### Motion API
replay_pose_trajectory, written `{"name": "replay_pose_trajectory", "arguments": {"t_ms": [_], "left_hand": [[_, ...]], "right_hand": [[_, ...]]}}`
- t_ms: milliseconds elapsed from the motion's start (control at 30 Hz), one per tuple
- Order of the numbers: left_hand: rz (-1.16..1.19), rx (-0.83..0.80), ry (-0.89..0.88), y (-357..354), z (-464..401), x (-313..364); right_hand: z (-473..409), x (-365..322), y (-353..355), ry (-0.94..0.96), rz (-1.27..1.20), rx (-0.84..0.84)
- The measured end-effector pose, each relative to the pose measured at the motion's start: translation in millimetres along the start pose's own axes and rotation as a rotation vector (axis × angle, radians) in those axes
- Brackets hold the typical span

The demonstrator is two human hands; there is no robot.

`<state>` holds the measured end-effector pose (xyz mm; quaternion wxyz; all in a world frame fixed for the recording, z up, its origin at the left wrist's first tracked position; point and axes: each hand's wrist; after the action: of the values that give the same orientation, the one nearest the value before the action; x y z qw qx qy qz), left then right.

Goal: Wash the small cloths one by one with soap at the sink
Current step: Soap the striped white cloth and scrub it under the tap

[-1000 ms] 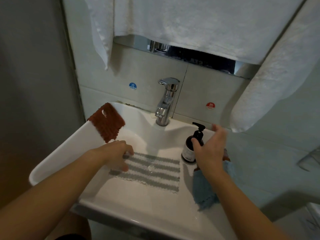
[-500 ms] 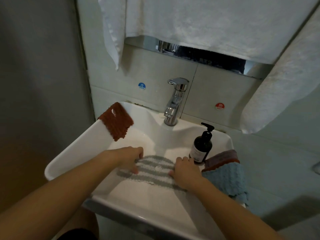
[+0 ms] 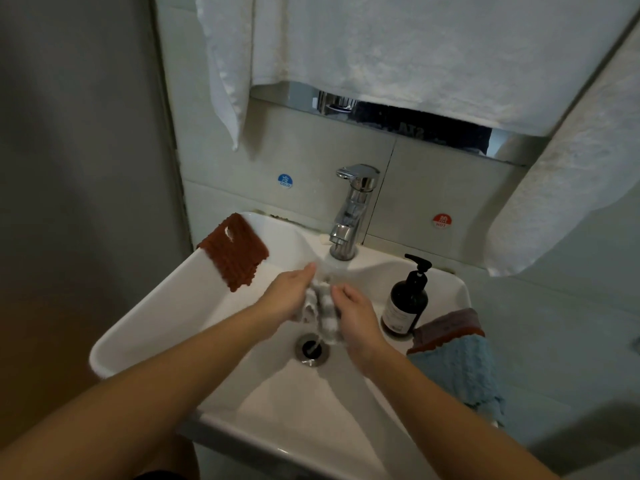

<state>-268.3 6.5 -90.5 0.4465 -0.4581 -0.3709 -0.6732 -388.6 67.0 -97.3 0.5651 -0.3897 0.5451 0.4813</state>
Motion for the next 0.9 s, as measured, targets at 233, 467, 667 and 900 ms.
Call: {"name": "replay_pose_trajectory", "arguments": {"t_ms": [233, 467, 667, 900], "left_hand": [[-0.182, 0.323, -0.367, -26.6, 5.1, 0.9], [-0.149, 0.17, -0.503, -33.1, 24.2, 6.1], [-0.176, 0.35, -0.457, -24.4, 14.4, 12.4], [-0.018, 0.242, -0.342, -36.9, 17.4, 9.2]], "right_hand": [[0.5, -9.6, -25.3, 0.147, 0.054, 0.325], [-13.7, -25.2, -16.4, 0.185, -0.054, 0.474], [8.8, -8.0, -25.8, 0.218, 0.057, 0.22], [-3.0, -14.6, -14.8, 0.245, 0.094, 0.253]]}}
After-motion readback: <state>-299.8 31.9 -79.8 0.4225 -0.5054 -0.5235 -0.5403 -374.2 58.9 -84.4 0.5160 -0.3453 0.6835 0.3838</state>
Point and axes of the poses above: each hand's wrist, its own z-axis away from the middle knuckle, its own y-axis out of the back of the hand, x = y × z, and after that the axes turned 3 degrees about y, right-handed
